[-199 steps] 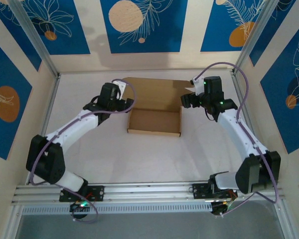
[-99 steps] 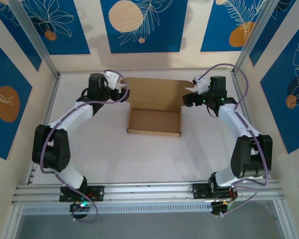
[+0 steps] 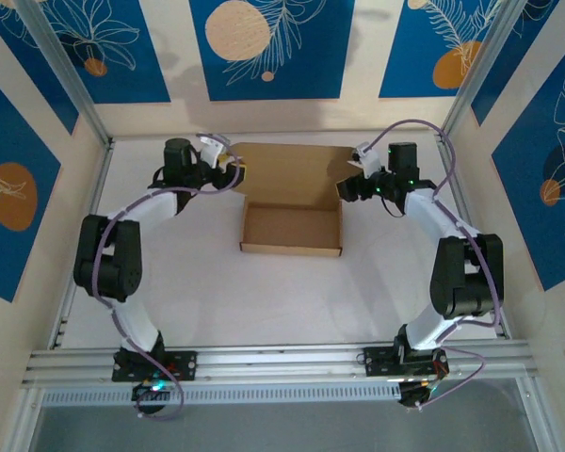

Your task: Fold the paper box

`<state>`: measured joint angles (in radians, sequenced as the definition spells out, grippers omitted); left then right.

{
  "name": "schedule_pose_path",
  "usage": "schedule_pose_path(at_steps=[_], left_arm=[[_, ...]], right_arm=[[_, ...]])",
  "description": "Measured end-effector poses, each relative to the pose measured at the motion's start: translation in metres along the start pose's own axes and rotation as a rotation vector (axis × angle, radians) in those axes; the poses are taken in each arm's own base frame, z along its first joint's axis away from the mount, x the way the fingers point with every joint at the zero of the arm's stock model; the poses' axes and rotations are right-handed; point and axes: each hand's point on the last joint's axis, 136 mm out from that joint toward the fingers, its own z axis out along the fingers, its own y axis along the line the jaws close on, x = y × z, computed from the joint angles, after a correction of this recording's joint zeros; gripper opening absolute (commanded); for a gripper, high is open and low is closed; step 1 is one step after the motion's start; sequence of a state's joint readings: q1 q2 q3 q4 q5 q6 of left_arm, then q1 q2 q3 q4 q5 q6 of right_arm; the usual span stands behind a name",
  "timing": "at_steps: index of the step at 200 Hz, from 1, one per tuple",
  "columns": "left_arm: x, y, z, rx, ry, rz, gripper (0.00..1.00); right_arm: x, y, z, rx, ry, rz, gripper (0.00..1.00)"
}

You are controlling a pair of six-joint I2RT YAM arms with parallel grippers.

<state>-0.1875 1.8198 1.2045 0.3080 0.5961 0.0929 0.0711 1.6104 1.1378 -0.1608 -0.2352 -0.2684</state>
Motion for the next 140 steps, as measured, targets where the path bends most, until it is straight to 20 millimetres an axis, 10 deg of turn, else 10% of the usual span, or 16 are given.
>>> schedule_pose_path(at_steps=[61,140], left_arm=[[0.000,-0.008,0.000,-0.011,-0.007,0.033,0.01],[0.005,-0.030,-0.008,-0.140,-0.037,0.004,0.00]], right_arm=[[-0.008,-0.010,0.005,0.146,-0.006,-0.020,0.30],[-0.011,0.003,0.010,0.338,-0.021,0.124,0.35]])
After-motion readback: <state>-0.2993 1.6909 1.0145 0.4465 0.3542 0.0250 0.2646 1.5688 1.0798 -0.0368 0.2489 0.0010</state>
